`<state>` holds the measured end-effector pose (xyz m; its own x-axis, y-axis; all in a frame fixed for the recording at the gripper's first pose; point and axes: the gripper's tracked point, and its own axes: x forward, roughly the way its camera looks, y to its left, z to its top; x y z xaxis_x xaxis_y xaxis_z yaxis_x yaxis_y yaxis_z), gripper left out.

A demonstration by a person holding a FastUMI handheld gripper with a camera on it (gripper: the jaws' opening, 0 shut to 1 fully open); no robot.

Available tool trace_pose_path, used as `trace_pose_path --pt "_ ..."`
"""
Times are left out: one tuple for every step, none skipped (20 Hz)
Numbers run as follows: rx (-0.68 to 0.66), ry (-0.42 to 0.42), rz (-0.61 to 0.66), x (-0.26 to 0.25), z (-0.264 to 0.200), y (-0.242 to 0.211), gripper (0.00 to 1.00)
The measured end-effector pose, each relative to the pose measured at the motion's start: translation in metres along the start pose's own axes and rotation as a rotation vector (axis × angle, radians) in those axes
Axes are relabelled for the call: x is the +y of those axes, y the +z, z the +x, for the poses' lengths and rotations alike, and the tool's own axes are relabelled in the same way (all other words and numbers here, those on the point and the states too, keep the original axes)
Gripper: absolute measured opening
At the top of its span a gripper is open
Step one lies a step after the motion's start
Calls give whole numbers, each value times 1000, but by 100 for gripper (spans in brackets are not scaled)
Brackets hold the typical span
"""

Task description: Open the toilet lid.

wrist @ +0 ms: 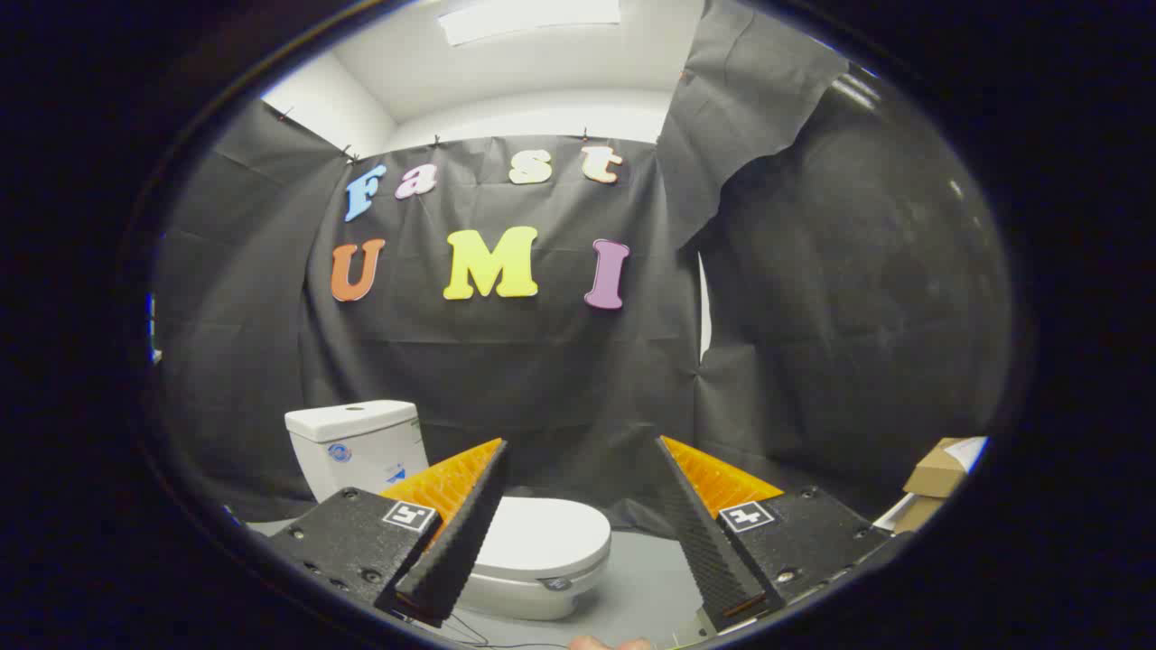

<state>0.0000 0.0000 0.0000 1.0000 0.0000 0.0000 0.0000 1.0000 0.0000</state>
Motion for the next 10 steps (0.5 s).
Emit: trace_pose_path --pt "-3 3 5 1 0 0 99" --pt "-2 0 8 3 1 0 99" --pt "-4 2 7 4 1 -1 99" --pt "-4 4 2 5 1 0 99" --pt "-6 4 -4 5 0 1 99" --pt "-12 3 -9 5 -1 3 99" --pt "-15 -2 -11 3 -1 4 99" --pt "-16 -1 -9 3 -1 4 99" --pt "-15 -6 -5 2 -1 4 99" --pt "-16 -5 2 2 -1 4 99"
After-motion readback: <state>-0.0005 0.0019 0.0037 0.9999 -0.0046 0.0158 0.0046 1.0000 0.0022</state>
